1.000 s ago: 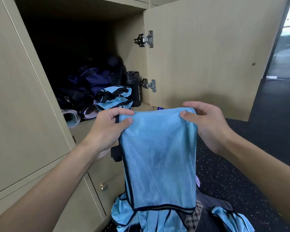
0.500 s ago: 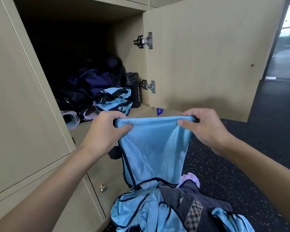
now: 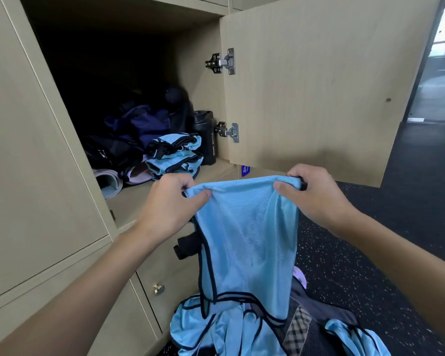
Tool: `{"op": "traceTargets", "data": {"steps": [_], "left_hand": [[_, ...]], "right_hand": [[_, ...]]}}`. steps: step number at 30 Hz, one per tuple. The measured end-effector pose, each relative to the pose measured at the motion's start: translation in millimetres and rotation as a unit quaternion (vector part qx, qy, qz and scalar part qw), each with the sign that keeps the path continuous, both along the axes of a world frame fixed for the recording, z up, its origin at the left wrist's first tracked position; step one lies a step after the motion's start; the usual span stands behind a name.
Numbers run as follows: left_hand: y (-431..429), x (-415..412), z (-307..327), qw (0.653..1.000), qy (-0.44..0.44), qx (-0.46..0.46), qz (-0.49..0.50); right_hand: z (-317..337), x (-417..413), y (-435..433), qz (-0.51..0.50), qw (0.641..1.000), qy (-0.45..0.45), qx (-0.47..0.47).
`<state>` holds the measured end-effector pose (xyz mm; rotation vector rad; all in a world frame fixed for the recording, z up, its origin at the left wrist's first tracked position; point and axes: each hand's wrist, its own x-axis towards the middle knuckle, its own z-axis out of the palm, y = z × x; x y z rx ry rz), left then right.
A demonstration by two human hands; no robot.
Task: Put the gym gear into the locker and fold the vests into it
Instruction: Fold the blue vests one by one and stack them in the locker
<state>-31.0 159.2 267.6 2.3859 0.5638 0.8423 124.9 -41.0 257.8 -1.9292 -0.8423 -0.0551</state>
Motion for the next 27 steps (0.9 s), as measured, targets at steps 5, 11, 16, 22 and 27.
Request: {"op": "traceTargets", "data": {"steps": [5,11,16,22,27], "left_hand": [[-13.6,8.0,-4.0,1.000,-0.018,-0.015,0.018],[-31.2,14.3,-9.7,0.997,-0.001,-0.044,-0.066],[-38.4,17.3,-6.4,0.965,-0.023,-0.212,-0.149],[-29.4,9.2,1.3,0.946,-0.033,-0.281,-0.155],[-26.9,4.1,12.9,0.924,-0.055,-0.341,-0.162]], "right_hand": [[3.1,-13.9,5.5,0.034,0.996,0.084,-0.005],[3.3,-39.4,18.1,0.130,0.962,0.235,0.046],[6.1,-50.2,24.7,0.202,0.926,0.299,0.109],[10.3,-47.7,19.1,0.281,0.867,0.366,0.187],[4.4,-42.1,20.2,0.131,0.964,0.179,0.146]]}}
